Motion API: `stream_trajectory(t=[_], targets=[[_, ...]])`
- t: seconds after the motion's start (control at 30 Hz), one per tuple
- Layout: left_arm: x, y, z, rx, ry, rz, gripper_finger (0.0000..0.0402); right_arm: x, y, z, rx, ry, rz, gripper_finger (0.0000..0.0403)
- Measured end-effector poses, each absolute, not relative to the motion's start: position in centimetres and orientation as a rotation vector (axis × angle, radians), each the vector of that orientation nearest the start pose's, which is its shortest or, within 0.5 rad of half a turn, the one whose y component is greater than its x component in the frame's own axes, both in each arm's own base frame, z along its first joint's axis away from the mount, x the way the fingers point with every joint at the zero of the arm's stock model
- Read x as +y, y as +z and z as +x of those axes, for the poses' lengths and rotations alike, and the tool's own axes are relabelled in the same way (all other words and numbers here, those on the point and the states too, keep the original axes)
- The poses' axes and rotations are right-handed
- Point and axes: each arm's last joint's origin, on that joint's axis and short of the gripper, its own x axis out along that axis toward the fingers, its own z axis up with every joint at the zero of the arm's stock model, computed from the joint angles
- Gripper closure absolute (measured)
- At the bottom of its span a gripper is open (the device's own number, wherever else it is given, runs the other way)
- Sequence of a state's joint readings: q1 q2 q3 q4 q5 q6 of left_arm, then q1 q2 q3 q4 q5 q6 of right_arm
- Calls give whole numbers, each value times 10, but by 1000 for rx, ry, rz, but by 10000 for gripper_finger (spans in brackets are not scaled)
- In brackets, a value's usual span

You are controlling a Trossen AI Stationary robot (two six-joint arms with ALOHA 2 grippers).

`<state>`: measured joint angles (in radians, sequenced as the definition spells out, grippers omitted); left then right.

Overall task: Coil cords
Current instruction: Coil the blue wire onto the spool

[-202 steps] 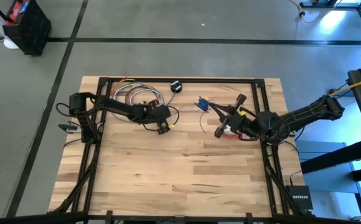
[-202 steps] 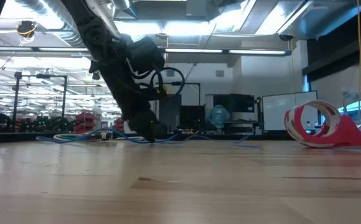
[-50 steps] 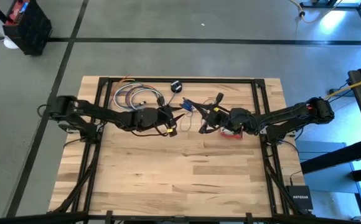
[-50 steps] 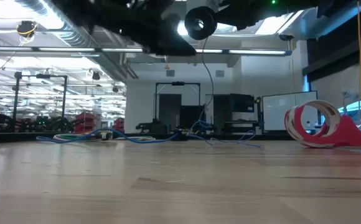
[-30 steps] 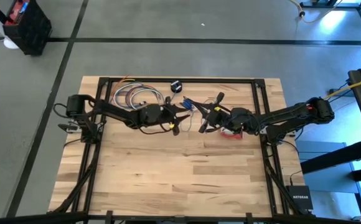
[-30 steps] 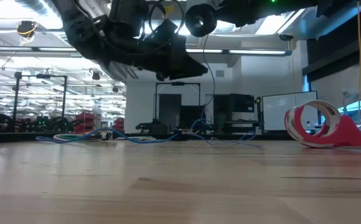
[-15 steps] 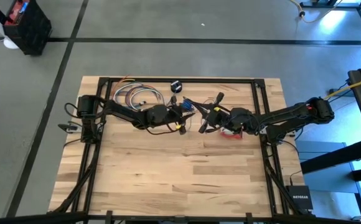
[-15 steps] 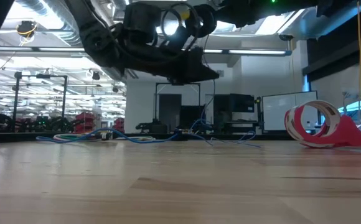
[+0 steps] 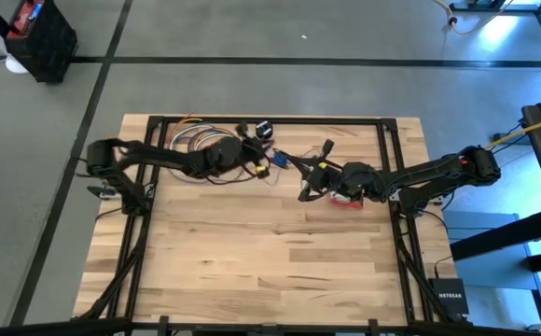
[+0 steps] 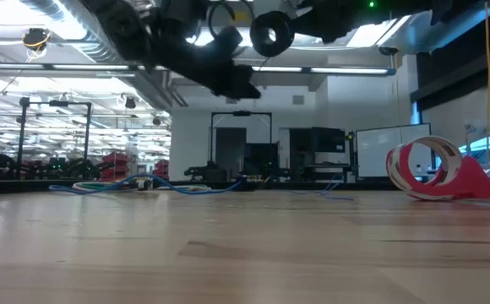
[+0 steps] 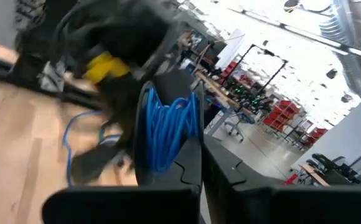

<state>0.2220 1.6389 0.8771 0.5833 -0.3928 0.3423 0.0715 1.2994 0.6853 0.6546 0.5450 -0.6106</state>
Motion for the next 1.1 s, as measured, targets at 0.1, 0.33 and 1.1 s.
stream_trajectory(t=[0.1, 0.33, 1.1], targets=[[94, 241, 320, 350, 595, 330, 398, 4, 266, 277, 143, -459, -605, 400], [83, 283, 282, 348, 585, 271, 396, -19, 258, 277, 233, -507, -570, 400], [46, 280, 310, 129, 334, 11, 396, -50, 247, 325, 281, -551, -480, 400]])
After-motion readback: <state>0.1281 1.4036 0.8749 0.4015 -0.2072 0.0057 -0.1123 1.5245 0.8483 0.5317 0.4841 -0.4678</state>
